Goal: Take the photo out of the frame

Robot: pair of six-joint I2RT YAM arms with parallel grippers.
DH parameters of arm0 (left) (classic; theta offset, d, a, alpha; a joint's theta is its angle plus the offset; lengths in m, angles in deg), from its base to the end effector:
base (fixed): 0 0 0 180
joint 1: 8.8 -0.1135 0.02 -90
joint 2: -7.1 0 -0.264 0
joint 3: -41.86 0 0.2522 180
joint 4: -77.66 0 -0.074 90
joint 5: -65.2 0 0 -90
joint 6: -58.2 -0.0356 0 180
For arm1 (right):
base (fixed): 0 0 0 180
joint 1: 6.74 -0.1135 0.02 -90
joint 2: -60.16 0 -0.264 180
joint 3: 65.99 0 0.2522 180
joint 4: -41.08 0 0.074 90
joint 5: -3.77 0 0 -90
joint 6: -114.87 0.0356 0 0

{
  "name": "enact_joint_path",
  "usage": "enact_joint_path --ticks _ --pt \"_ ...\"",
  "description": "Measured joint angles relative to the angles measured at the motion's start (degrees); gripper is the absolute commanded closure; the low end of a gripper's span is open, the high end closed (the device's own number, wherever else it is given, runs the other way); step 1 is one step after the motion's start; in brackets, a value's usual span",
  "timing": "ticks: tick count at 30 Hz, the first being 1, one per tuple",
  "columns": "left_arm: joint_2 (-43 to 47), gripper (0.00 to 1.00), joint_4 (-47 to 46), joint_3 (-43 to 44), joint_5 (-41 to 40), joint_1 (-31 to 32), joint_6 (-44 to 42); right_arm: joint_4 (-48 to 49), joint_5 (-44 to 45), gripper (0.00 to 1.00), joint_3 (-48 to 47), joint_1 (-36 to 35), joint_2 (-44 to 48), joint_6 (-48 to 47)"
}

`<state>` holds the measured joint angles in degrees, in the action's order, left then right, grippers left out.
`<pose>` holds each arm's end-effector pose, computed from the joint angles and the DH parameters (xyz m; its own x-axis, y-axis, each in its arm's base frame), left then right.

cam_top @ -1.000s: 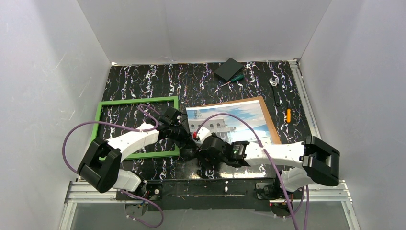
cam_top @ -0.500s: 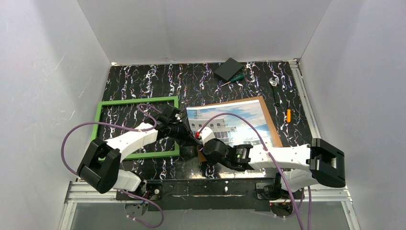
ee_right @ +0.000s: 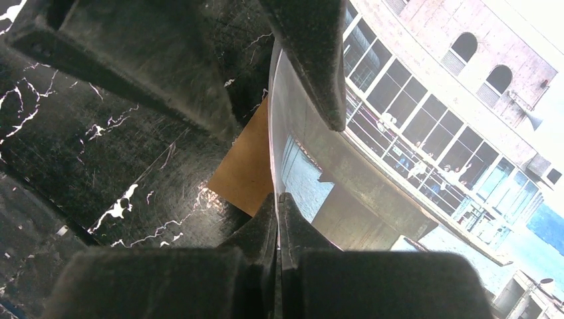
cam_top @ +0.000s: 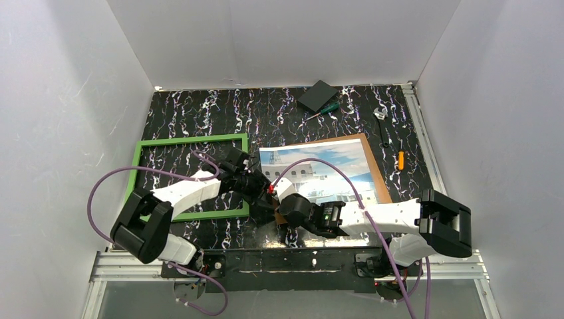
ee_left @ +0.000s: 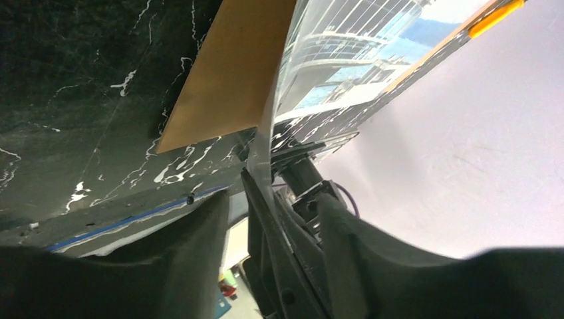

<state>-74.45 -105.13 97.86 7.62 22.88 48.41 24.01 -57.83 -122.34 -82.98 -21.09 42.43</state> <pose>0.2493 -0.1763 0.2256 -0.9074 -0.4175 0.0476 -0.1775 0.2782 -0.9440 0.0847 0.2746 0.1978 -0.3841 -0.4525 -0.8048 -0.6864 0.7229 -0.0789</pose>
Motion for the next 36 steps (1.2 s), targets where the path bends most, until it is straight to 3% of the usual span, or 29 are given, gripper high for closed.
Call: enact_joint_path --ticks 6,18,21,25,32,36 --pt "2.7 0.43 0.5 -2.3 1.2 -0.4 1.0 0.9 0.0 0.99 0.1 0.0 0.0 0.0" --pt "7.0 0.66 -4.9 -8.2 2.1 -1.5 4.9 1.0 -0.3 0.99 0.1 0.0 0.0 0.1" --pt "7.0 0.78 -6.2 -8.2 2.1 -1.5 5.3 1.1 -0.3 0.99 0.1 0.0 0.0 0.2" --pt "7.0 0.84 -7.2 -8.3 2.2 -1.6 5.8 1.4 -0.3 0.99 0.1 0.0 -0.5 0.2" --pt "7.0 0.86 -8.4 -8.9 2.4 -1.6 6.5 1.7 -0.5 0.99 0.1 0.0 -0.9 0.2" --pt "6.6 1.0 -9.0 -8.9 2.7 -1.6 7.3 1.7 -0.5 0.94 0.1 0.0 -0.9 0.2"
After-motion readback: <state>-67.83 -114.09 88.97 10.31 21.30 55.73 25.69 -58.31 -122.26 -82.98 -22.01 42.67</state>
